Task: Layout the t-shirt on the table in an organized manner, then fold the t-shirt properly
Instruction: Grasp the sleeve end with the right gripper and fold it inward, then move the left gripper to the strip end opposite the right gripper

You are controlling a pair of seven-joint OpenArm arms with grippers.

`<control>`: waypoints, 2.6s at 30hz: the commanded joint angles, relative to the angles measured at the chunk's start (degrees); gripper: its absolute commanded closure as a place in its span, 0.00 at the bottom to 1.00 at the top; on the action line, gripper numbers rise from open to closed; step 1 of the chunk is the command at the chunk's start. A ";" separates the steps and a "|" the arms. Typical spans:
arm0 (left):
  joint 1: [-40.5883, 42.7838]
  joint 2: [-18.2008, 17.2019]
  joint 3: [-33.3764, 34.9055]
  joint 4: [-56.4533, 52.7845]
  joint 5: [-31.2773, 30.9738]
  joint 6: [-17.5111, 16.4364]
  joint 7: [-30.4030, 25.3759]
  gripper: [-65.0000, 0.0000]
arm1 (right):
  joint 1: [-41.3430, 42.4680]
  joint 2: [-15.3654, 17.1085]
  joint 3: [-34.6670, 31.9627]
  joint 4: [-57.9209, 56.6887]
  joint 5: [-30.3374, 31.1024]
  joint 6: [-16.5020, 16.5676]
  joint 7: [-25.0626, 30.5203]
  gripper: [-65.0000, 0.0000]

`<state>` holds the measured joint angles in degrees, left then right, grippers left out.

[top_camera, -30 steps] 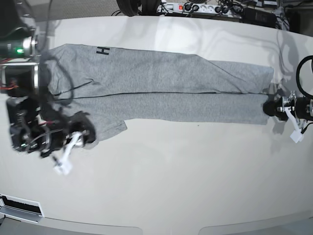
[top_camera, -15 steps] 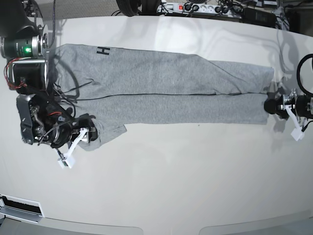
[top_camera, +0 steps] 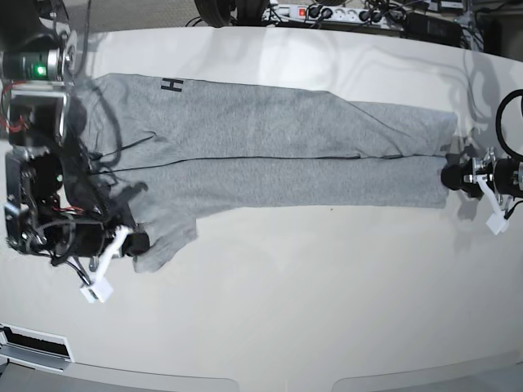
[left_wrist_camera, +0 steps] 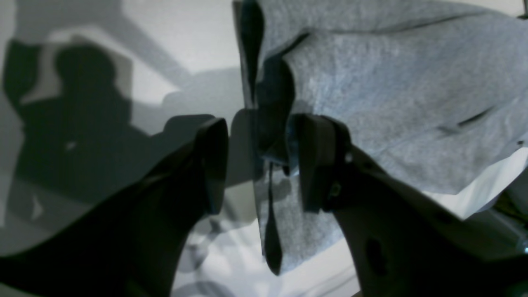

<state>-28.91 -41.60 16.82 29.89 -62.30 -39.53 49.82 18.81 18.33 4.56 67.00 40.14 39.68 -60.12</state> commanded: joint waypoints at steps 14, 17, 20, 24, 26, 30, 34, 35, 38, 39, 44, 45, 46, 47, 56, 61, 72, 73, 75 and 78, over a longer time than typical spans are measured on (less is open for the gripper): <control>-1.64 -1.95 -0.35 0.48 -1.05 -0.47 -0.59 0.55 | -27.34 3.78 0.37 33.46 3.08 0.32 -5.31 1.00; -1.77 -2.54 -0.39 0.48 -1.05 -0.47 -1.44 0.55 | -31.45 5.29 0.37 35.50 3.08 0.32 -5.31 1.00; -1.79 -3.17 -0.39 0.48 -1.03 -0.47 -3.10 0.55 | -34.03 7.56 0.37 35.80 2.38 0.32 -5.33 1.00; -1.77 -4.02 -0.44 0.48 -1.27 -0.47 -3.78 0.55 | -36.15 9.62 0.37 35.76 -1.70 0.32 -5.22 1.00; -1.79 -4.48 -0.44 0.48 -1.70 -0.47 -3.76 0.55 | -36.44 9.62 0.37 35.74 -3.43 0.32 -4.79 1.00; -2.29 -5.29 -2.89 0.48 -1.66 -0.47 -3.28 0.55 | -36.39 9.62 0.37 35.69 -7.06 0.02 1.14 0.83; -2.56 -6.38 -11.69 0.48 -1.66 -0.47 -1.75 0.55 | -35.36 9.66 0.37 36.06 -13.11 -5.95 1.46 0.63; -2.56 -6.64 -14.45 0.48 -1.68 -0.47 -0.74 0.55 | -34.93 9.70 0.44 36.59 -13.44 -6.80 -0.39 0.66; -2.56 -7.34 -21.66 0.48 -1.70 -0.47 2.40 0.55 | -34.51 10.36 1.95 41.05 -9.75 -6.84 -3.89 0.79; -2.54 -7.65 -23.23 0.48 -1.92 -0.47 3.04 0.55 | -34.56 10.40 3.17 43.17 -7.93 -6.71 -4.31 0.80; -2.01 -9.09 -25.53 0.48 -4.35 -0.47 2.97 0.55 | -34.51 10.08 11.28 49.68 0.22 -7.06 -3.39 0.80; -1.79 -9.22 -25.53 0.48 -4.48 -0.47 2.97 0.55 | -34.58 9.92 12.35 49.51 1.44 -7.37 -1.95 0.80; -1.53 -9.20 -25.53 0.48 -4.46 -0.47 2.97 0.55 | -34.84 9.62 12.92 49.03 2.19 -7.54 -0.37 0.81; -1.33 -9.16 -25.51 0.48 -4.48 -0.47 2.97 0.55 | -35.21 9.09 12.96 48.46 2.27 -7.39 1.49 0.87; -1.11 -8.70 -25.51 0.48 -13.35 -0.47 7.78 0.59 | -35.15 0.92 10.75 32.06 -0.98 0.32 7.37 1.00; -0.15 -7.65 -25.51 0.48 -13.66 -0.47 11.10 0.38 | -34.12 -0.87 10.75 20.87 -8.70 0.32 15.82 1.00; 10.95 -1.20 -25.51 0.50 -14.64 -0.47 11.98 0.38 | -29.57 -0.83 10.75 11.30 -10.62 0.32 15.76 1.00; 11.58 -0.90 -25.40 0.50 -14.56 -0.47 11.98 0.38 | -29.57 -0.83 10.75 11.30 -10.56 0.32 15.76 1.00; 12.74 -0.28 -25.22 0.50 -13.44 -0.47 11.93 0.38 | -29.57 -0.85 10.75 11.30 -10.12 0.32 15.32 1.00; 13.40 0.74 -24.22 0.50 -11.69 -0.47 10.99 0.38 | -29.57 -0.85 10.75 11.30 -9.97 0.32 15.32 1.00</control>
<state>-14.72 -39.70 -7.29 29.76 -74.37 -39.72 60.93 -11.25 16.80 15.09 77.91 30.04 40.12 -44.60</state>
